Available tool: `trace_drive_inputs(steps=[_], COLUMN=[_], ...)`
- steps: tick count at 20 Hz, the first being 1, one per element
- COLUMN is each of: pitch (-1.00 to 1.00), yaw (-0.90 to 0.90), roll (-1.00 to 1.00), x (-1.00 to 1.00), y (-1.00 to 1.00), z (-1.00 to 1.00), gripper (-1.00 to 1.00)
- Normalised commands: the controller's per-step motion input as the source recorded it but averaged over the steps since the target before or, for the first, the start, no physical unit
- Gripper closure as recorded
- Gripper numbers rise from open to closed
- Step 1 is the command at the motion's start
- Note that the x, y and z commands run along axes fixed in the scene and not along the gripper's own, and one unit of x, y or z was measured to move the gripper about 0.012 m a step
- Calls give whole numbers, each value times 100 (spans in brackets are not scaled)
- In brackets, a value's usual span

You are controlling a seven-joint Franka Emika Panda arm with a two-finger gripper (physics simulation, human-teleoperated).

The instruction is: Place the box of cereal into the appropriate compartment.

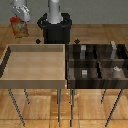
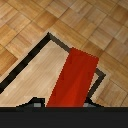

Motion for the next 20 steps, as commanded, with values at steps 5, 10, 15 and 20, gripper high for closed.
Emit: trace_drive_inputs(steps=[5, 10, 15, 20], pitch=[0, 0, 0, 0], yaw=[0, 0, 0, 0], roll=[0, 0, 0, 0], x=[0, 0, 0, 0], y=[100, 100, 100, 100], z=[0, 0, 0, 0], gripper=[100, 100, 100, 100])
